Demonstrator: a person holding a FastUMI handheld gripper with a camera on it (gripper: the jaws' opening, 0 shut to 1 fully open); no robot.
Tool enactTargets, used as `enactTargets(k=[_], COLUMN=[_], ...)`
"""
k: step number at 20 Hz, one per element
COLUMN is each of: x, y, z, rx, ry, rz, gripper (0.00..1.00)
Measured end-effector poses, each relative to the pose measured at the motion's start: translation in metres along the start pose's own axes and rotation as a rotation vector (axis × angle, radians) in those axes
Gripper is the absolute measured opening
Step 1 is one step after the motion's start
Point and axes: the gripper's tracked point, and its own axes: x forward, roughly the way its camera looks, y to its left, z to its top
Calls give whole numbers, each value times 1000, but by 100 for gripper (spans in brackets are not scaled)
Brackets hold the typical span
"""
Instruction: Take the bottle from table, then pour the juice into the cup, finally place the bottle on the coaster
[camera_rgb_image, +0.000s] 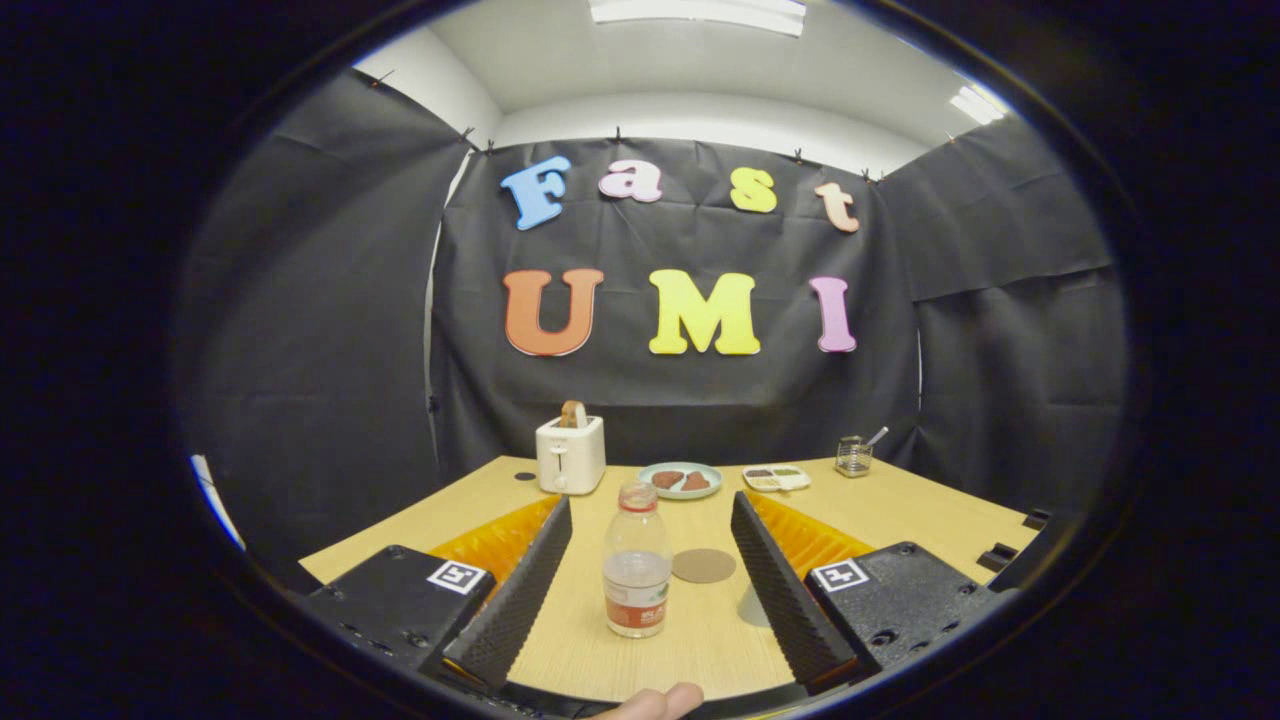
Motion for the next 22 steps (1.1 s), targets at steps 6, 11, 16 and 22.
enactTargets(k=[6, 11, 16, 22], x=[23, 54, 83, 99], y=[1, 8, 7, 11], z=[-52, -87, -109, -108], rx=[-14, -33, -55, 22], ry=[43, 67, 73, 56], rz=[-10, -10, -37, -30], gripper=[100, 100, 100, 77])
